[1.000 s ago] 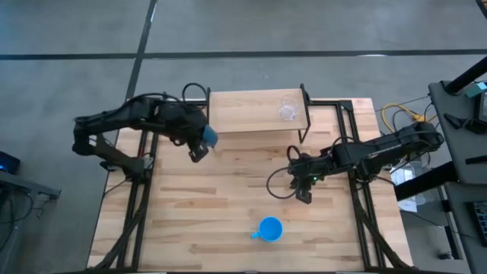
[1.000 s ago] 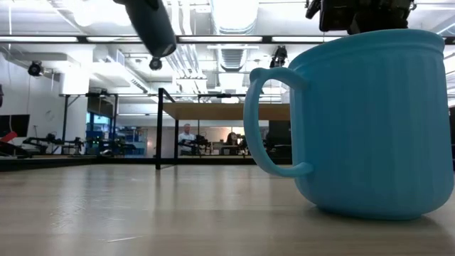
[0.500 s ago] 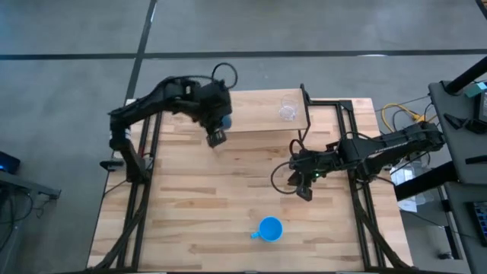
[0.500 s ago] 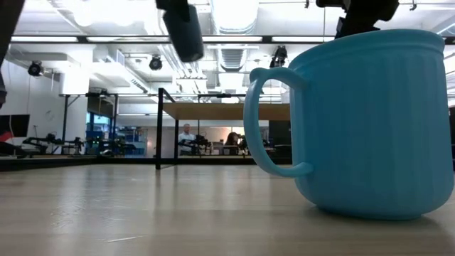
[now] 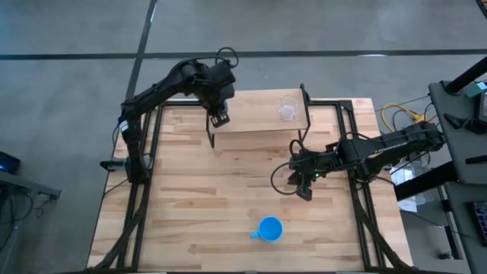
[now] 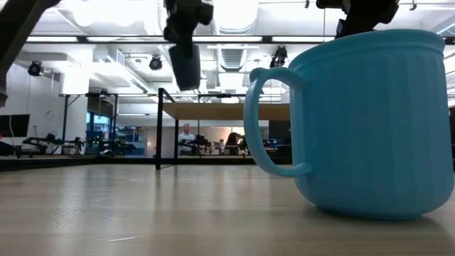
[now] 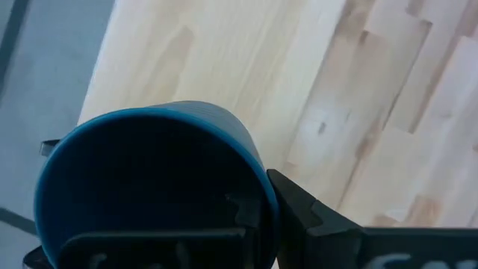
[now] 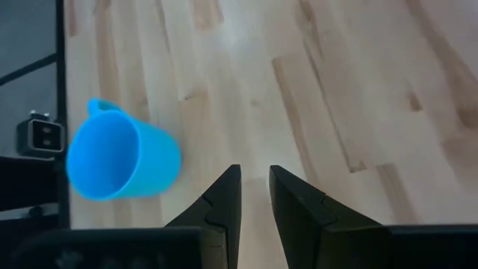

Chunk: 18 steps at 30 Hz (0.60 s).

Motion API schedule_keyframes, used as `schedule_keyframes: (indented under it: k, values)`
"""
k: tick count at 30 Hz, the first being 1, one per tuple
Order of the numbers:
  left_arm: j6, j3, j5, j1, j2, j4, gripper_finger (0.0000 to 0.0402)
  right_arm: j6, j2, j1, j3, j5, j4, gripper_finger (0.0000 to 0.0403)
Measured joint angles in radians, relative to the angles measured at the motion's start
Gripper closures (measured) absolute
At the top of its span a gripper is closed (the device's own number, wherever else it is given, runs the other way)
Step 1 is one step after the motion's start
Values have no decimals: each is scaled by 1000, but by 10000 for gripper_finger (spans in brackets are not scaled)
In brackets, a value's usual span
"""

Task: Stack small to large cups/mugs on shelf
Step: Put the blue cup on the shelf

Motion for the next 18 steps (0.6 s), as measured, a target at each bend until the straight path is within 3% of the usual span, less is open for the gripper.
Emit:
schedule_keyframes:
  k: [4, 18]
  values:
    - [39, -1, 73, 31, 38, 0, 402, -8, 0, -1, 0, 26, 1, 335]
    - [106, 0, 116, 45, 116, 1, 402, -8, 1, -1, -2, 28, 6, 335]
